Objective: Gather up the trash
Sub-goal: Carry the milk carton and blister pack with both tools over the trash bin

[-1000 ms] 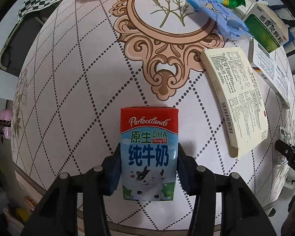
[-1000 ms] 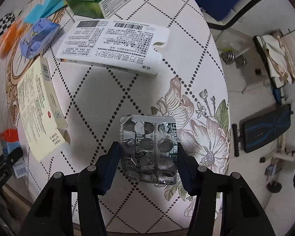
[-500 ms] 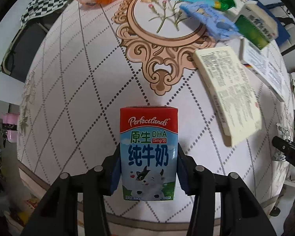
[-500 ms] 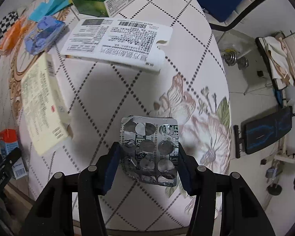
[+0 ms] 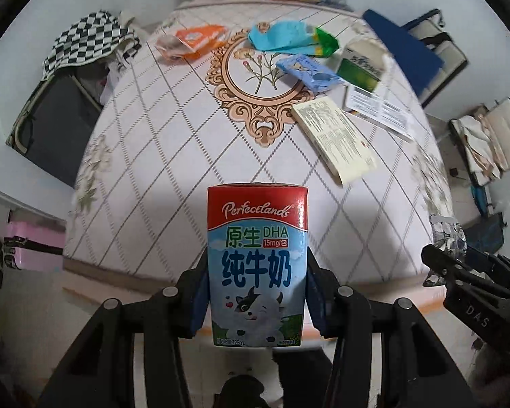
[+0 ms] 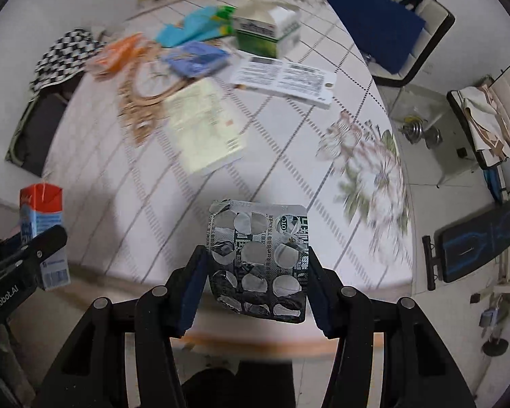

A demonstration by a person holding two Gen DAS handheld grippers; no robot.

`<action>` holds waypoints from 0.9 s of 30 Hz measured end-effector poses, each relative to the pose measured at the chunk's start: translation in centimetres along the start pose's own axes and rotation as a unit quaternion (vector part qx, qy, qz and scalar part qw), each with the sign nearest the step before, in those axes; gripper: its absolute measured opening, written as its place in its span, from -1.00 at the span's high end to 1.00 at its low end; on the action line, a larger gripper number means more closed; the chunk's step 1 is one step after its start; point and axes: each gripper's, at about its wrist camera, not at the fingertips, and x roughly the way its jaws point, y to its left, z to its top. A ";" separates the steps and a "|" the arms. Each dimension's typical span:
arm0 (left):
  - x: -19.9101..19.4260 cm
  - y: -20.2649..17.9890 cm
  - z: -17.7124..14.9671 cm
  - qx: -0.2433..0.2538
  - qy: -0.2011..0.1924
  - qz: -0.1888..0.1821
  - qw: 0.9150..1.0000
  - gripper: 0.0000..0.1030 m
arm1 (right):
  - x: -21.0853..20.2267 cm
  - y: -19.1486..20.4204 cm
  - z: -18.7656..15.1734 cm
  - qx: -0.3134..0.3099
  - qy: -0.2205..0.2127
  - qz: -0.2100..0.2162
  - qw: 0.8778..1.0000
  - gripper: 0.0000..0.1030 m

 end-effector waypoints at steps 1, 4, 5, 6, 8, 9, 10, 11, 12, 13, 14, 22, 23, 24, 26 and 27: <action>-1.1 0.6 -1.3 0.004 -0.006 -0.004 1.000 0.13 | -1.0 0.8 -1.3 -0.003 -0.007 0.000 1.000 -0.09; -2.9 1.8 -4.4 0.012 -0.012 -0.013 1.000 0.14 | -3.5 3.0 -5.3 -0.001 -0.016 0.004 1.000 -0.09; -3.4 2.3 -5.6 0.014 -0.012 -0.017 1.000 0.14 | -3.9 3.5 -6.4 0.001 -0.017 0.008 1.000 -0.09; -3.5 2.6 -6.6 0.018 -0.012 -0.018 1.000 0.14 | -4.4 4.3 -7.8 0.005 -0.019 0.010 1.000 -0.09; -3.5 3.4 -8.9 0.023 -0.002 -0.021 1.000 0.13 | -4.8 5.7 -11.1 0.013 -0.013 0.014 1.000 -0.09; -3.1 3.7 -10.0 0.026 0.007 -0.023 0.999 0.13 | -4.6 6.0 -12.1 0.017 -0.008 0.017 1.000 -0.09; -2.5 4.0 -11.2 0.031 0.018 -0.024 0.999 0.14 | -4.3 6.5 -13.8 0.023 0.000 0.021 1.000 -0.09; -1.9 4.2 -12.1 0.033 0.028 -0.024 0.999 0.14 | -3.9 6.8 -15.0 0.027 0.008 0.024 0.999 -0.09; -1.1 4.4 -13.1 0.032 0.039 -0.026 0.998 0.14 | -3.2 7.1 -16.5 0.033 0.021 0.026 0.999 -0.09; 0.2 4.8 -14.3 0.026 0.057 -0.031 0.998 0.14 | -2.3 7.3 -17.9 0.038 0.034 0.028 0.998 -0.09; 1.1 5.1 -15.2 0.022 0.069 -0.034 0.997 0.14 | -1.2 7.3 -19.3 0.045 0.048 0.032 0.997 -0.09; 16.0 7.1 -21.7 -0.051 0.180 -0.071 0.980 0.13 | 11.9 4.7 -27.3 0.115 0.144 0.077 0.980 -0.09; 18.4 7.2 -22.1 -0.060 0.189 -0.078 0.977 0.13 | 14.1 4.3 -27.9 0.123 0.149 0.076 0.978 -0.09; 20.5 7.3 -22.5 -0.067 0.196 -0.083 0.975 0.13 | 15.8 3.9 -28.3 0.129 0.151 0.080 0.977 -0.09; 25.5 7.4 -23.1 -0.078 0.211 -0.092 0.970 0.13 | 20.6 3.1 -29.2 0.139 0.159 0.085 0.974 -0.09; 27.6 7.5 -23.3 -0.085 0.218 -0.096 0.968 0.13 | 23.0 2.8 -29.6 0.144 0.161 0.088 0.973 -0.09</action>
